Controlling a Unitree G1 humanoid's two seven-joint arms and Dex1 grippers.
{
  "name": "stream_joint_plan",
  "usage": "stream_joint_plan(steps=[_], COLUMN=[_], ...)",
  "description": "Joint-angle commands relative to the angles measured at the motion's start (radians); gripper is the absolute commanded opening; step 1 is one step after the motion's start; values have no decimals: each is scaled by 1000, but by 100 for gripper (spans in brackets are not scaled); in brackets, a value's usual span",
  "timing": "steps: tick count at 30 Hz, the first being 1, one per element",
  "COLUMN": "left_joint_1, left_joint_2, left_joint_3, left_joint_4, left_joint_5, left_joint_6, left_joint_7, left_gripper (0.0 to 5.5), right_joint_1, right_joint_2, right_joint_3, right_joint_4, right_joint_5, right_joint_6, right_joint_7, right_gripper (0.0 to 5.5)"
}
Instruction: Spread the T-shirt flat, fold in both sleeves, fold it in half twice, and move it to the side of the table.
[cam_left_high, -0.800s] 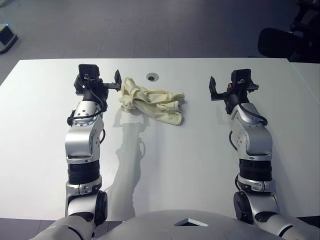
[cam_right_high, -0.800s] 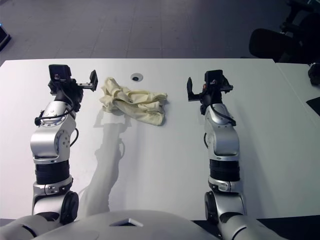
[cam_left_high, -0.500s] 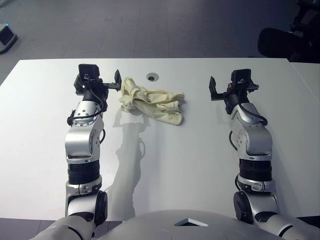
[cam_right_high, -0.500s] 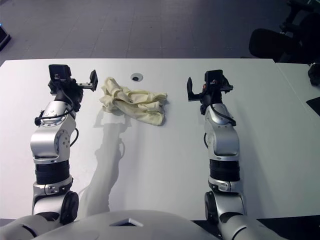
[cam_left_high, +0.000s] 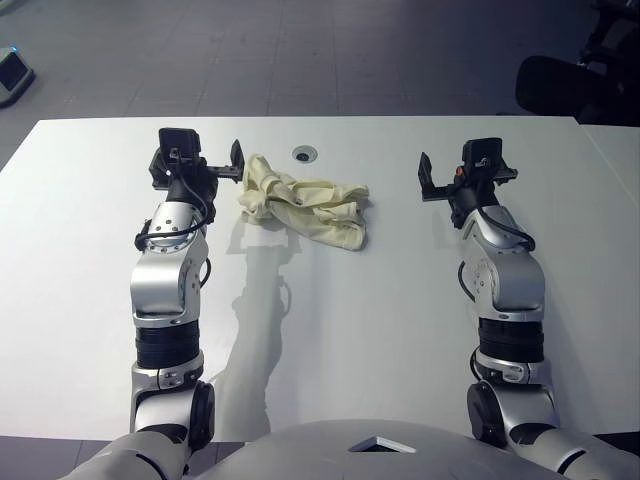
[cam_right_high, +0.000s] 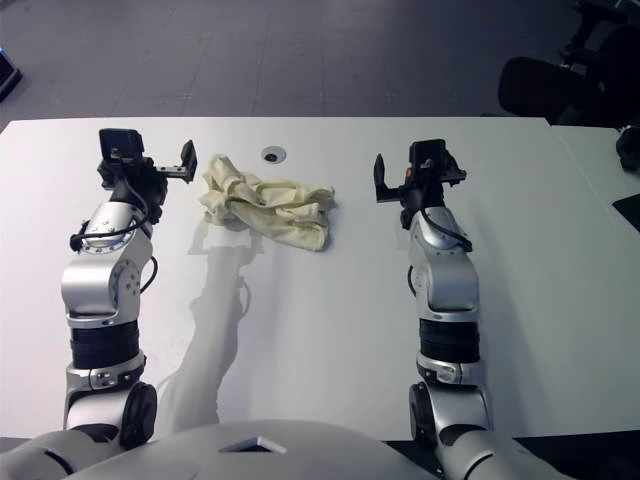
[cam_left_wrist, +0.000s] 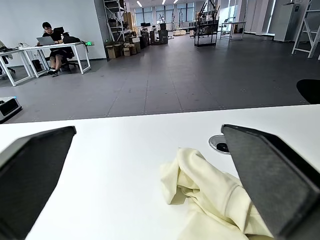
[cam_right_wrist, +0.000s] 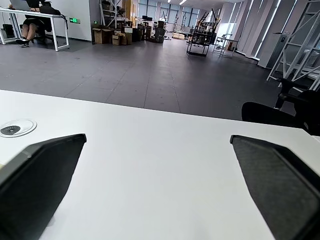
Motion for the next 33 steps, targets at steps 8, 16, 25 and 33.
stream_joint_plan(steps=[8,16,25,33], left_joint_1=[-6,7,6,-140], left_joint_2=[4,1,2,55], left_joint_3=[-6,-1,-11,-110], left_joint_4=[-6,-20,-20,422], left_joint_5=[14,15,13,95], left_joint_6=[1,6,16,-215], left_joint_7=[0,7,0,-100], left_gripper=[540,540,540,540], right_joint_1=[0,-2,16,7], right_joint_2=[-5,-5,-2,4], right_joint_3=[-5,-2,-6,-1], right_joint_4=[-12,-14,-33,-15], right_joint_5=[-3,-2,-3,-5], right_joint_6=[10,17,26,15], right_joint_7=[-2,1,-5,-8], right_gripper=[536,536,536,536])
